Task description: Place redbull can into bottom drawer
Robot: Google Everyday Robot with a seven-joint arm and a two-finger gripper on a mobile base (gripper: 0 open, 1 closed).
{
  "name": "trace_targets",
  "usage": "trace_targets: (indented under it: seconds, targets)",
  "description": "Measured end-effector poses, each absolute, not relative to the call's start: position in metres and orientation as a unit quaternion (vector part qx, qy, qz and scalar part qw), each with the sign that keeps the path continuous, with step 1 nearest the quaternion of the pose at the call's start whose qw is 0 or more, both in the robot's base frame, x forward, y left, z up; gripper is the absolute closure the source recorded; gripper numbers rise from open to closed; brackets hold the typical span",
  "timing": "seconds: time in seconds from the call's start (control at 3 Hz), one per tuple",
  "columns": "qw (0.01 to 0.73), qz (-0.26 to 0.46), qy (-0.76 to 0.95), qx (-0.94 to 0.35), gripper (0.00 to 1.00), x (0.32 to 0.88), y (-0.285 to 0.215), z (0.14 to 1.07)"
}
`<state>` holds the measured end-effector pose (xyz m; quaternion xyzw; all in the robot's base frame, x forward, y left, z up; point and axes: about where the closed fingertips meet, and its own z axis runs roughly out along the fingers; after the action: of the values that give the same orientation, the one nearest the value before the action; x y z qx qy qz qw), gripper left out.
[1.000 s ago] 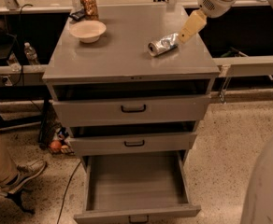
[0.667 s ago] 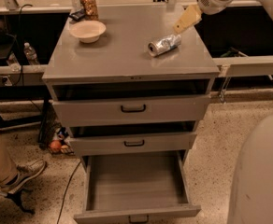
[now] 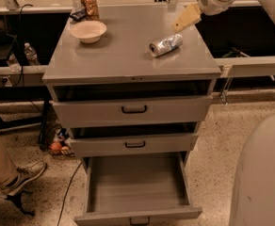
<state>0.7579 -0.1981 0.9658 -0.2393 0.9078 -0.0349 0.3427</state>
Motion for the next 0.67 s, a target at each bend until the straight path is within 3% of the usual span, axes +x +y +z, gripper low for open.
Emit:
trace_targets:
  seconds: [0.67]
  targets:
    - [0.328, 0.019, 0.941, -0.085, 0.00, 0.786, -0.152, 0.934]
